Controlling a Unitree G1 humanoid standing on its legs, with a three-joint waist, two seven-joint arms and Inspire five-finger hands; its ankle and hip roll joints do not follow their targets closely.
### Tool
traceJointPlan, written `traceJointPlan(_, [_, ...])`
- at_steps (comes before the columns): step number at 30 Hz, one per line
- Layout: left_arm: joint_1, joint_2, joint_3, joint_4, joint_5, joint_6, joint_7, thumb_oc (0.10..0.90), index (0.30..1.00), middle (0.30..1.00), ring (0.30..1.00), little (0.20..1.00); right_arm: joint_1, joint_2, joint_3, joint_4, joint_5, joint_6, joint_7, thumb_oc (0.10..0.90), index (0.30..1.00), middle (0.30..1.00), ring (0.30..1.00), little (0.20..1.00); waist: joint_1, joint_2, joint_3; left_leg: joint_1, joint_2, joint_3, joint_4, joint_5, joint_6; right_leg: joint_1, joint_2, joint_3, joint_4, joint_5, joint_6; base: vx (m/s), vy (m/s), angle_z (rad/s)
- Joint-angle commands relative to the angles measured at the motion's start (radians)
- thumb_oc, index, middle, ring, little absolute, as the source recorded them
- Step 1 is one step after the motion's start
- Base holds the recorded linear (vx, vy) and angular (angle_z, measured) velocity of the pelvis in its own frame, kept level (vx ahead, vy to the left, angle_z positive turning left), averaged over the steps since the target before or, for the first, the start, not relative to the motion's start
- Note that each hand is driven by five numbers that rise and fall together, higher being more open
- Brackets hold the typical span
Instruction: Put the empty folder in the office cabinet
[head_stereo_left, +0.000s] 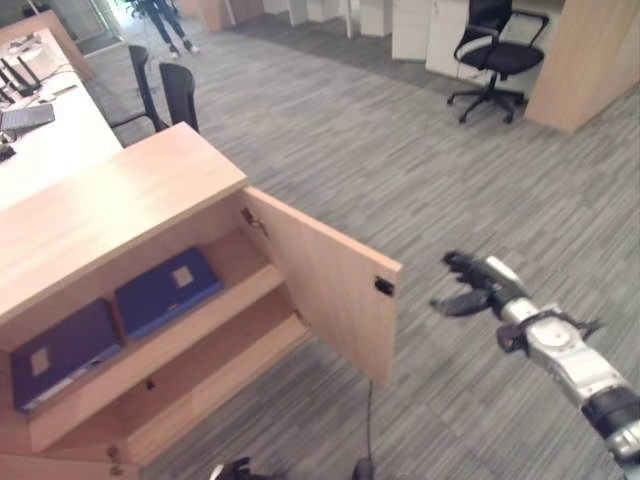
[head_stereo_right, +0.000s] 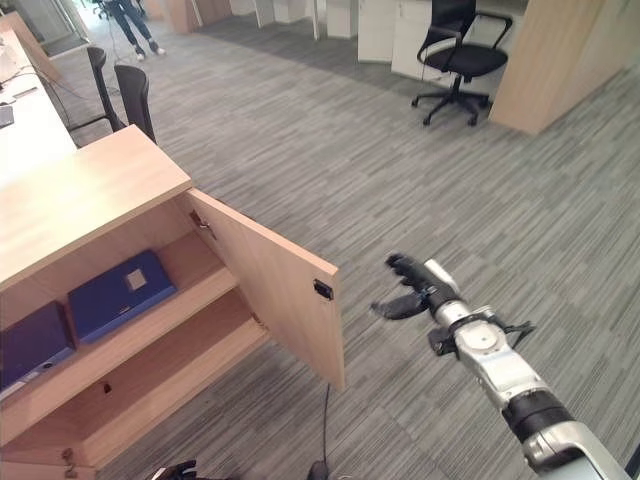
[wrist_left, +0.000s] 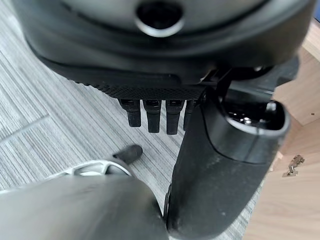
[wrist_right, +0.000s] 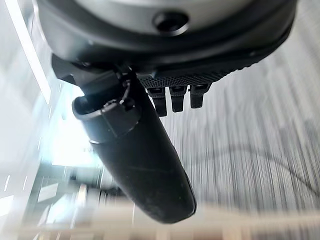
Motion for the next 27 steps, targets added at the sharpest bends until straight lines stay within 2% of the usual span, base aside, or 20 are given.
traceJointPlan(1, [0.041,0.032,-0.047,0.075,0.014,0.032,-0.019,0.8,0.9,0.9,0.9,0.9,-0.064,-0.029,-0.081,-0.078,-0.041,-0.081,0.083,0.8,0.9,0.9,0.9,0.9,0.008,-0.012,-0.059,0.022,-0.053,0.056,0.003,0.009,0.03,0.136,-0.051,0.101,-0.219,0.037,0.054,0.01,0.002,-0.06])
traceJointPlan(4, [0.036,0.032,-0.048,0.077,0.021,0.028,-0.022,0.8,0.9,0.9,0.9,0.9,-0.084,-0.024,-0.014,-0.135,-0.037,-0.082,0.118,0.8,0.9,0.9,0.9,0.9,0.01,-0.017,-0.063,0.024,-0.051,0.051,0.0,0.017,0.026,0.137,-0.049,0.099,-0.219,0.039,0.054,0.02,0.007,0.09])
traceJointPlan(8, [0.03,0.029,-0.048,0.086,0.033,0.027,-0.023,0.8,0.9,0.9,0.9,0.9,-0.078,0.063,0.027,-0.212,0.017,-0.078,0.14,0.8,0.9,0.9,0.9,0.9,0.015,-0.025,-0.069,0.025,-0.049,0.045,-0.006,0.02,0.026,0.134,-0.046,0.098,-0.219,0.041,0.053,0.02,0.006,-0.09])
traceJointPlan(11, [0.028,0.023,-0.048,0.085,0.028,0.027,-0.015,0.8,0.9,0.9,0.9,0.9,-0.08,0.166,0.033,-0.184,0.054,-0.082,0.117,0.8,0.9,0.9,0.9,0.9,0.025,-0.027,-0.069,0.025,-0.048,0.038,-0.007,0.022,0.027,0.135,-0.046,0.094,-0.219,0.042,0.051,0.02,0.002,-0.15])
traceJointPlan(12, [0.025,0.02,-0.05,0.084,0.019,0.026,-0.005,0.8,0.9,0.9,0.9,0.9,-0.076,0.246,0.037,-0.168,0.09,-0.078,0.107,0.8,0.9,0.9,0.9,0.9,0.031,-0.028,-0.069,0.022,-0.048,0.034,-0.007,0.023,0.028,0.133,-0.047,0.092,-0.219,0.044,0.051,0.02,0.002,-0.06])
traceJointPlan(13, [0.025,0.021,-0.049,0.084,0.019,0.026,-0.005,0.8,0.9,0.9,0.9,0.9,-0.076,0.247,0.037,-0.167,0.09,-0.078,0.107,0.8,0.9,0.9,0.9,0.9,0.03,-0.028,-0.069,0.022,-0.049,0.034,-0.007,0.023,0.028,0.133,-0.047,0.091,-0.219,0.044,0.051,0.0,0.0,0.0])
traceJointPlan(17, [0.023,0.012,-0.056,0.089,0.018,0.029,0.01,0.8,0.9,0.9,0.9,0.9,-0.04,0.371,0.068,-0.163,0.17,-0.058,0.115,0.8,0.9,0.9,0.9,0.9,0.041,-0.025,-0.071,0.018,-0.053,0.024,-0.008,0.024,0.031,0.134,-0.049,0.082,-0.219,0.043,0.047,0.02,0.011,0.12])
traceJointPlan(20, [0.022,0.005,-0.068,0.086,0.02,0.028,0.018,0.8,0.9,0.9,0.9,0.9,-0.033,0.454,0.131,-0.146,0.22,-0.034,0.132,0.8,0.9,0.9,0.9,0.9,0.052,-0.022,-0.069,0.014,-0.057,0.011,-0.008,0.029,0.031,0.138,-0.051,0.075,-0.219,0.041,0.044,0.01,0.006,0.14])
traceJointPlan(22, [0.022,0.004,-0.07,0.085,0.023,0.028,0.021,0.8,0.9,0.9,0.9,0.9,-0.041,0.467,0.151,-0.148,0.207,-0.031,0.135,0.8,0.9,0.9,0.9,0.9,0.056,-0.021,-0.069,0.013,-0.057,0.006,-0.008,0.031,0.031,0.139,-0.052,0.072,-0.219,0.04,0.043,0.01,0.002,0.06])
traceJointPlan(23, [0.02,0.001,-0.079,0.08,0.019,0.024,0.031,0.8,0.9,0.9,0.9,0.9,-0.062,0.501,0.173,-0.123,0.201,-0.03,0.131,0.8,0.9,0.9,0.9,0.9,0.068,-0.02,-0.068,0.012,-0.057,-0.004,-0.006,0.038,0.03,0.142,-0.052,0.068,-0.219,0.038,0.041,0.02,0.004,0.06])
traceJointPlan(27, [0.021,-0.003,-0.084,0.07,0.01,0.023,0.041,0.8,0.9,0.9,0.9,0.9,-0.062,0.516,0.17,-0.092,0.191,-0.037,0.111,0.8,0.9,0.9,0.9,0.9,0.076,-0.019,-0.067,0.01,-0.057,-0.013,-0.005,0.043,0.031,0.145,-0.053,0.06,-0.219,0.038,0.04,0.01,0.006,0.03])
